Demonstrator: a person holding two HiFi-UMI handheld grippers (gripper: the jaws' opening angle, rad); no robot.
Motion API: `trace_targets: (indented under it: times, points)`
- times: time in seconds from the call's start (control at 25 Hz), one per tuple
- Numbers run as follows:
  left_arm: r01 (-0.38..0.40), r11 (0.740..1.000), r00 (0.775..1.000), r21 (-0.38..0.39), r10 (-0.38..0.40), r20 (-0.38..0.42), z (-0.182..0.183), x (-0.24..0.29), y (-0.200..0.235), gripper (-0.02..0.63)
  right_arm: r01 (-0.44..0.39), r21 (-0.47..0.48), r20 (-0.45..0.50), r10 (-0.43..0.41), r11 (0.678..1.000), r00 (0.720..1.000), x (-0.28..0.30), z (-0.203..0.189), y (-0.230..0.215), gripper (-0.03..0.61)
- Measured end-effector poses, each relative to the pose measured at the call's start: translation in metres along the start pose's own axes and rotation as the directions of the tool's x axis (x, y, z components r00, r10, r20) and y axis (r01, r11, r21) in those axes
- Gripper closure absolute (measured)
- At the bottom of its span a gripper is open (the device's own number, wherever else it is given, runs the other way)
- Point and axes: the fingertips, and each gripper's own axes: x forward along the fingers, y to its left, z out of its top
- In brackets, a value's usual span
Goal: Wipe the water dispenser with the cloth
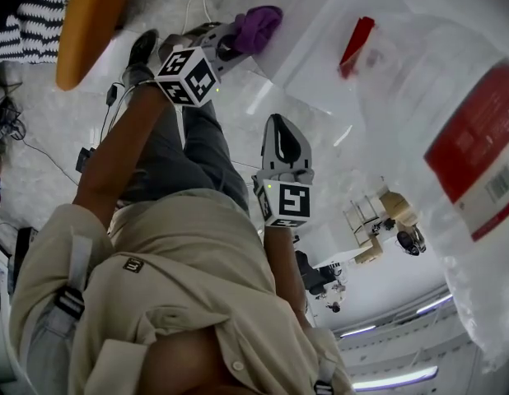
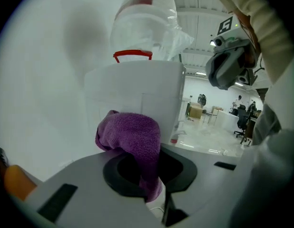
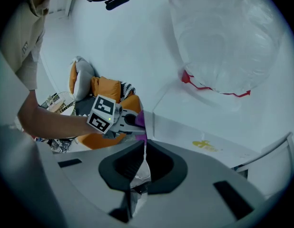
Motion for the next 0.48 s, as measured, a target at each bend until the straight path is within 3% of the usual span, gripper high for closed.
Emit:
trace_targets:
  times: [0.32, 0.48]
  points:
    - [0.021, 1.0, 1.0, -0.02, -0.021, 0.006, -0.007, 0.0, -0.006, 0.558, 0.001, -0.008, -0.016, -0.001, 1.0, 1.0, 0.002, -0.003, 0.007, 0.551]
    - [-0.03, 0.998, 0.999, -0.048, 0.032, 0.028, -0.006, 0.013, 0.02, 0.558, 0.007, -0.002, -0.017, -0.007, 1.0, 1.0, 0.0, -0.006, 0.01, 0.551]
